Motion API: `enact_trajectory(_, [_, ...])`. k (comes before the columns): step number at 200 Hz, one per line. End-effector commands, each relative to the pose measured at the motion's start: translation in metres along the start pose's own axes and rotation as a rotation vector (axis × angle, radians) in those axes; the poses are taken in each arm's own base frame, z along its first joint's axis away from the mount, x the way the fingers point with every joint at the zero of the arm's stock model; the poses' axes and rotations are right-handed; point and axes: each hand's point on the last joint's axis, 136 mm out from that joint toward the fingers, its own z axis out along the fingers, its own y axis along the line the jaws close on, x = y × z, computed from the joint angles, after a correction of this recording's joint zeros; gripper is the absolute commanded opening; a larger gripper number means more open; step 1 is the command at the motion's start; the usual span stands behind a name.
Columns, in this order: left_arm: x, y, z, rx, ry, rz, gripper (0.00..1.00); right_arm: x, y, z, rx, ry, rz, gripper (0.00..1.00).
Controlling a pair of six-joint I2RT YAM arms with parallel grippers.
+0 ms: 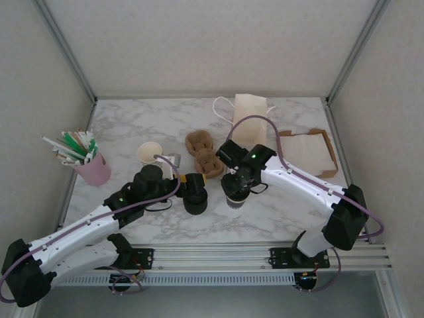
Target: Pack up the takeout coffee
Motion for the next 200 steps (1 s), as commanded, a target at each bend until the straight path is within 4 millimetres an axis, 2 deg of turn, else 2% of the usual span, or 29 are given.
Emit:
enact_trajectory(1, [-0.004, -0.008, 0.001, 0.036, -0.017, -0.002, 1.0, 0.01, -0.006, -0.005, 0.027, 0.007, 0.005, 0.62])
enact_trajectory(98, [-0.004, -0.01, 0.001, 0.044, -0.015, -0.012, 1.0, 0.015, -0.004, 0.007, 0.019, 0.017, 0.009, 0.63])
enact_trajectory(176, [-0.004, -0.01, 0.001, 0.045, -0.014, -0.02, 1.0, 0.007, -0.002, -0.005, -0.01, -0.048, 0.012, 0.63])
enact_trajectory(200, [-0.004, -0.01, 0.002, 0.046, -0.013, -0.022, 1.0, 0.008, -0.002, -0.002, -0.007, -0.043, 0.008, 0.63])
